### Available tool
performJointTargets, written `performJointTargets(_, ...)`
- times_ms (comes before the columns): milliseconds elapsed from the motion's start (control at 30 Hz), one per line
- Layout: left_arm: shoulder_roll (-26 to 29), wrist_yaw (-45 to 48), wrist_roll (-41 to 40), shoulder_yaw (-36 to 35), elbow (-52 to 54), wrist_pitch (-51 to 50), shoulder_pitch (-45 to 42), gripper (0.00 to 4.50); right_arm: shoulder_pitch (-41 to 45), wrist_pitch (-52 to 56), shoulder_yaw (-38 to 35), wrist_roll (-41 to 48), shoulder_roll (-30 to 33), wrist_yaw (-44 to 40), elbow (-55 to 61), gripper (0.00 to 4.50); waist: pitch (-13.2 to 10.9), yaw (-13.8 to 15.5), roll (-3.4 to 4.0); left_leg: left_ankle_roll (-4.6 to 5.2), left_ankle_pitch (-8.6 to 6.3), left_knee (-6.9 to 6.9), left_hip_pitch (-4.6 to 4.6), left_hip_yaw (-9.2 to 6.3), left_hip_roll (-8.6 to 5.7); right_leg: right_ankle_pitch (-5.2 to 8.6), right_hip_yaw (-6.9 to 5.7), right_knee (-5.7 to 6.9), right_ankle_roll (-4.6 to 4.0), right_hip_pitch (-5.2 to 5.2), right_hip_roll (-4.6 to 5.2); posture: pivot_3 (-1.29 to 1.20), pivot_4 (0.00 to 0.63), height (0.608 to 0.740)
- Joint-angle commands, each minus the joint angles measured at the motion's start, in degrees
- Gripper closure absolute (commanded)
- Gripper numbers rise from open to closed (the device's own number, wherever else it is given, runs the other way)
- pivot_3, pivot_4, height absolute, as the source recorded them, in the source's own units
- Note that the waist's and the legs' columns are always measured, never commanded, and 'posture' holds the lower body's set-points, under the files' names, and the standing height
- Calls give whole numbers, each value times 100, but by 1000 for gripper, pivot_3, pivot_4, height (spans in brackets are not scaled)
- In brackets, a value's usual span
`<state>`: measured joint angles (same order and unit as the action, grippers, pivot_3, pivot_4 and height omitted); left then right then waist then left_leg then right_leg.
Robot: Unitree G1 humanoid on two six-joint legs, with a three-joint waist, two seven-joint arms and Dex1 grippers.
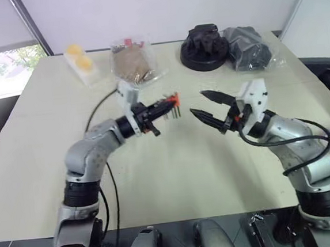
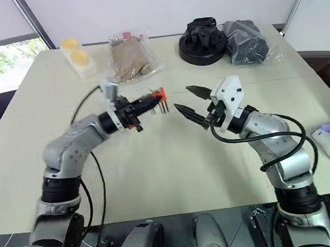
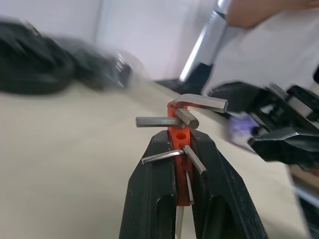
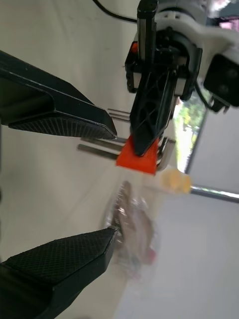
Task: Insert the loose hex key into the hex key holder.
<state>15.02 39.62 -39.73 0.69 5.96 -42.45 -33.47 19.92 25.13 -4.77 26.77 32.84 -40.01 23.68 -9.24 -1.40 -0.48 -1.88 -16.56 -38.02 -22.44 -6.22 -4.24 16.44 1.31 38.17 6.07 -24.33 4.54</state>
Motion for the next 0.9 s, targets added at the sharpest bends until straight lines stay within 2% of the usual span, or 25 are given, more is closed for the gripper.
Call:
performJointTargets(33,-273,81,-407,141,-306,-629,1,4500,67,10,-434,131,312,-85,149,1633,0,41,-1,0,0,0,0,1,1,0,0,0,0,0,-1,0,150,740)
performJointTargets(167,-659,-235,-774,-41,-941,-1575,-31,4500,27,-20,-577,95,472,-47,110,1633,-1,74,-2,2,-1,-5,0,1,0,0,-1,-1,0,2,0,0,150,740)
performJointTargets(400,-1067,-979,-943,-602,-1661,-2367,-64,4500,-131,17,-508,65,397,177,384,1633,-1,66,-3,1,-1,-5,1,1,0,0,0,1,0,2,0,0,150,740)
performJointTargets(467,-1081,-1163,-884,-707,-1862,-2514,-23,3584,-165,26,-485,51,377,247,424,1552,-1,73,-3,1,0,-5,1,1,0,0,0,0,0,2,0,0,150,740)
performJointTargets(500,-1085,-1233,-855,-746,-1925,-2554,-1,3324,-175,27,-475,50,374,267,434,1552,-1,75,-3,0,0,-6,1,1,0,0,0,0,0,2,1,0,150,740)
performJointTargets(633,-924,-1278,-643,-608,-1841,-2620,245,1269,-187,-24,-391,1,371,294,392,1552,0,78,-3,0,0,-6,1,1,0,0,0,0,0,2,1,0,150,740)
performJointTargets(733,-698,-1192,-443,-385,-1570,-2543,476,9,-152,-56,-323,-32,385,286,350,1552,5,65,-1,-1,0,-6,8,0,0,0,3,0,0,11,2,0,150,740)
performJointTargets(800,-513,-1066,-243,-168,-1318,-2232,619,9,-140,-88,-294,-68,404,254,308,1552,7,46,2,-1,0,-4,17,1,3,0,5,-1,0,19,0,0,150,740)
performJointTargets(900,-403,-1155,330,-23,-1092,-1063,668,9,-152,-165,-262,-184,497,138,215,1552,7,48,3,-2,0,1,21,1,6,0,7,0,-1,19,-3,0,150,740)
